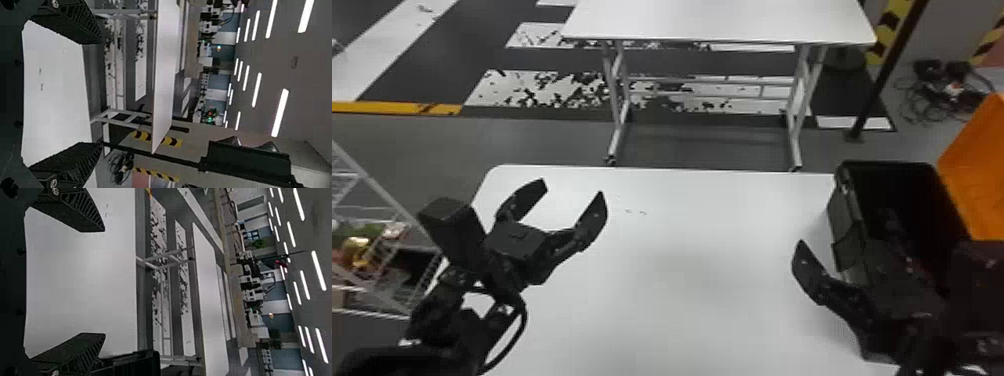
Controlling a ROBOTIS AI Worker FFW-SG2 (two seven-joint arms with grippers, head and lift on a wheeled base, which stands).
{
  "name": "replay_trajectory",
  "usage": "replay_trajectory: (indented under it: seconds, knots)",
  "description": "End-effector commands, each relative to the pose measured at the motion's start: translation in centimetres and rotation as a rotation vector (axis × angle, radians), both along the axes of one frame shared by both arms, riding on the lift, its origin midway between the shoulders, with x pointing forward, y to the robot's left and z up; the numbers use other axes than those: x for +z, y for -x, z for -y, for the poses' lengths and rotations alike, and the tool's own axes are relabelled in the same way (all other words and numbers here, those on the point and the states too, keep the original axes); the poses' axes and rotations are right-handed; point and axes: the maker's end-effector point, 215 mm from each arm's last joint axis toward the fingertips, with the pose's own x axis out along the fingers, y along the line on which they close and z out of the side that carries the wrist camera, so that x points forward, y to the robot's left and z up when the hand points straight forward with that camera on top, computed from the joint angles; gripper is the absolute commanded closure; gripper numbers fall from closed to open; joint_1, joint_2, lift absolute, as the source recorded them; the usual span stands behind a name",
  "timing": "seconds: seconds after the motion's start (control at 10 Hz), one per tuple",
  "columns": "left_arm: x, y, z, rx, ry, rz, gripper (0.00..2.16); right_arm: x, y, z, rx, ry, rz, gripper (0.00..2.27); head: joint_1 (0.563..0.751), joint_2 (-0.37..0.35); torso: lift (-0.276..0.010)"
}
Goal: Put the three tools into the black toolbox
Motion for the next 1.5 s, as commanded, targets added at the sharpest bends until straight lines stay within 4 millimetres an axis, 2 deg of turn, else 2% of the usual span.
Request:
replay_trajectory:
  seconds: [0.0, 0.1, 0.2, 0.4, 0.7, 1.0, 1.2, 1.4]
  knots:
    - [2.1, 0.6, -0.7, 0.009, -0.037, 0.106, 0.08, 1.0, -0.5, 0.5, -0.042, 0.041, 0.108, 0.05, 0.695, 0.06, -0.051]
    - [4.4, 2.0, -1.0, 0.013, -0.066, 0.225, 0.08, 1.7, -0.2, 1.0, -0.062, 0.047, 0.157, 0.04, 0.695, 0.057, -0.051]
    - [4.2, 2.9, -0.8, -0.004, -0.07, 0.227, 0.08, 2.3, 0.2, 1.7, -0.089, 0.065, 0.202, 0.04, 0.695, 0.061, -0.051]
    - [3.9, 4.7, -1.1, -0.014, -0.048, 0.219, 0.08, 2.2, 1.4, 2.1, -0.111, 0.091, 0.248, 0.06, 0.695, 0.047, -0.051]
    - [2.0, 7.0, -3.1, 0.037, -0.014, 0.152, 0.08, 3.9, 3.7, 3.5, -0.178, 0.105, 0.35, 0.06, 0.695, 0.048, -0.051]
    - [-0.5, 9.2, -4.9, 0.108, 0.006, 0.076, 0.09, 1.8, 5.7, 3.2, -0.172, 0.101, 0.32, 0.06, 0.695, 0.08, -0.051]
    - [-1.0, 10.7, -5.4, 0.121, 0.019, 0.053, 0.08, 0.2, 7.1, 3.5, -0.164, 0.116, 0.279, 0.06, 0.695, 0.11, -0.051]
    - [-1.3, 11.9, -5.8, 0.13, 0.007, 0.047, 0.08, 1.7, 8.7, 4.1, -0.168, 0.121, 0.328, 0.06, 0.695, 0.116, -0.051]
